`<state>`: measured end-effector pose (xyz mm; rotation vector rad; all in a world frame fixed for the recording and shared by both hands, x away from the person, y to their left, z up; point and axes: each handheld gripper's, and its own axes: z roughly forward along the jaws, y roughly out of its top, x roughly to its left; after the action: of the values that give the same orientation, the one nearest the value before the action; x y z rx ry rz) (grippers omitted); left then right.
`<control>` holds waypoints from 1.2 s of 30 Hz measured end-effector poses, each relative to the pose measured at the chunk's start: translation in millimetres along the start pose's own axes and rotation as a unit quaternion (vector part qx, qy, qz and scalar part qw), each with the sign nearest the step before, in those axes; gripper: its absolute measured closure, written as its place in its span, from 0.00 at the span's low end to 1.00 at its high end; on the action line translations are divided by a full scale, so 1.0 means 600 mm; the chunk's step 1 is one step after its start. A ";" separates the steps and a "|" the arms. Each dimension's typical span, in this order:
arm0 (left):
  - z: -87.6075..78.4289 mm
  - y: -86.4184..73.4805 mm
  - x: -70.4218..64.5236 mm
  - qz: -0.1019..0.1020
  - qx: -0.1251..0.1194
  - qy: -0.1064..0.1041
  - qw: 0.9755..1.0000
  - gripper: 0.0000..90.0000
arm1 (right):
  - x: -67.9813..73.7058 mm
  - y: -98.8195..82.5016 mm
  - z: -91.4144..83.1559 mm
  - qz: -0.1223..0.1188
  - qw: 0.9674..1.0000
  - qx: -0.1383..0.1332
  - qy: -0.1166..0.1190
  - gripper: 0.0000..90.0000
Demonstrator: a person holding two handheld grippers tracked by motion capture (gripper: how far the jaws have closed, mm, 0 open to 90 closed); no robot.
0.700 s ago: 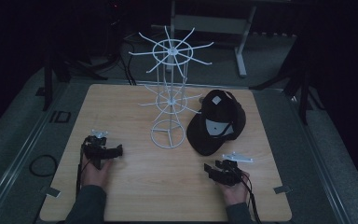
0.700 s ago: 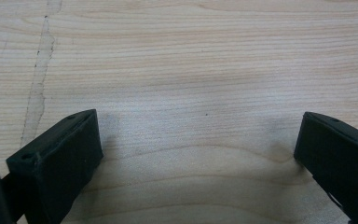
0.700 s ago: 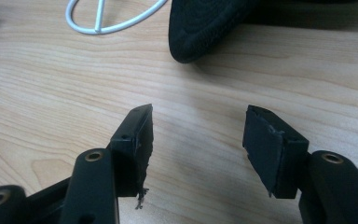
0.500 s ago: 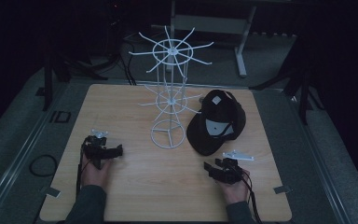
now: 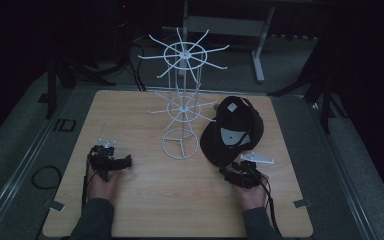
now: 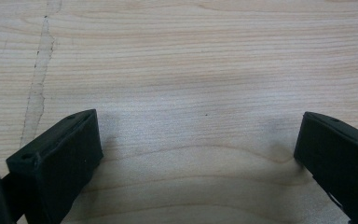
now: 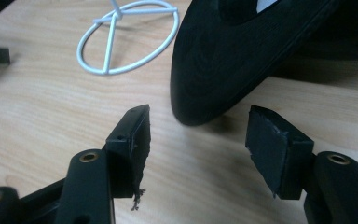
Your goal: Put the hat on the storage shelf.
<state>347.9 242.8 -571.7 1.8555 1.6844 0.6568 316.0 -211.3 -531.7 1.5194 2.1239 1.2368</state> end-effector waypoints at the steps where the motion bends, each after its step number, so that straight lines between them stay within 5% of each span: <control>1: 0.000 0.000 0.000 0.000 0.000 0.000 1.000 0.01 | -0.003 0.003 0.003 0.003 1.000 -0.001 0.002 0.44; 14: 0.000 0.000 0.000 0.000 0.001 0.000 1.000 0.01 | -0.014 0.031 0.037 0.013 1.000 0.002 0.015 0.59; 26: 0.000 0.000 0.000 0.000 0.000 0.000 1.000 0.01 | -0.022 0.031 0.062 0.039 0.998 0.007 0.046 0.73; 36: 0.000 0.000 0.000 0.000 0.000 0.000 1.000 0.01 | -0.023 0.030 0.068 0.038 0.998 0.002 0.053 0.82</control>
<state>347.8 242.8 -571.6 1.8560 1.6849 0.6562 359.1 -201.4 -546.9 1.5817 2.1526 1.3690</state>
